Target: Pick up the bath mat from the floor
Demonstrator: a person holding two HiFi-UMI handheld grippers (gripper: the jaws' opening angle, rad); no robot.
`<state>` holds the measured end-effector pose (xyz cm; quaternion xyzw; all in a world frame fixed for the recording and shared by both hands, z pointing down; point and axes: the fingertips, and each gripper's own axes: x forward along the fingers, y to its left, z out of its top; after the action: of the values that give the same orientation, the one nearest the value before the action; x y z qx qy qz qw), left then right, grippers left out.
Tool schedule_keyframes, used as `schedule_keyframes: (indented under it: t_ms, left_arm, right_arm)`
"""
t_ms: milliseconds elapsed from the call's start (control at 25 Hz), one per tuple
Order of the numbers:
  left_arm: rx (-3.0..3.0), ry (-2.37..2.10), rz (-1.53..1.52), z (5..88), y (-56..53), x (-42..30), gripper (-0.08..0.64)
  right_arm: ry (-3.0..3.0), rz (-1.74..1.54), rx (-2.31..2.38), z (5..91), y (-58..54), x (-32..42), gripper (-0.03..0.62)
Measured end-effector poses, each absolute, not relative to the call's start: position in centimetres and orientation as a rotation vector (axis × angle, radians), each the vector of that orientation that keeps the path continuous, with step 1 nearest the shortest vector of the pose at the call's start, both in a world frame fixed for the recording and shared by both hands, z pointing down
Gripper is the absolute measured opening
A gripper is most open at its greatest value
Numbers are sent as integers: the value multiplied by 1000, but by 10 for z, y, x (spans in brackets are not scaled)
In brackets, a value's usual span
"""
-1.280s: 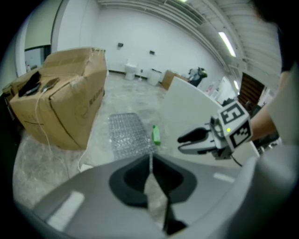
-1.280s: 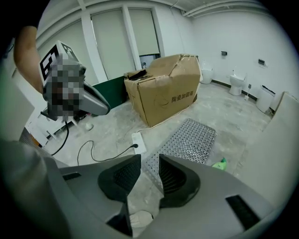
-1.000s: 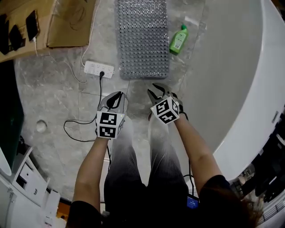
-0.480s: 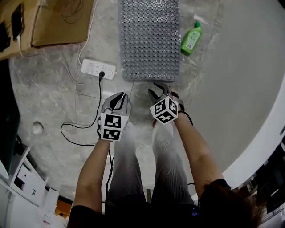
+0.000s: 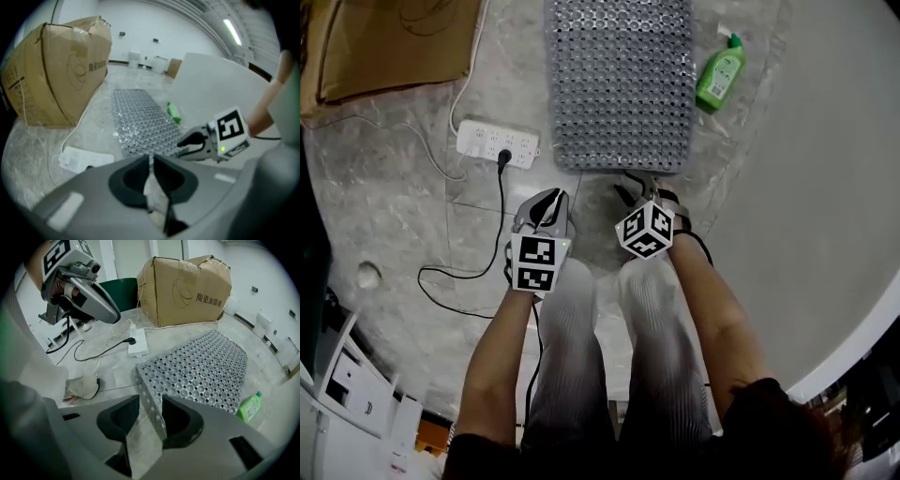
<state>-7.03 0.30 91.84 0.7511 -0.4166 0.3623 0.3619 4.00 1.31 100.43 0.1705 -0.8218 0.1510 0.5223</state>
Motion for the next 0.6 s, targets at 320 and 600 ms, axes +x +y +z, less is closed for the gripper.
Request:
schedule_keyframes:
  t_ms: [320, 600]
  left_arm:
    - [1968, -1081, 940, 963, -4, -71, 34]
    - [1980, -1082, 952, 988, -9, -71, 35]
  right_arm:
    - [-1958, 295, 349, 1056, 16, 35, 141]
    - [-1939, 229, 312, 1086, 14, 35, 143]
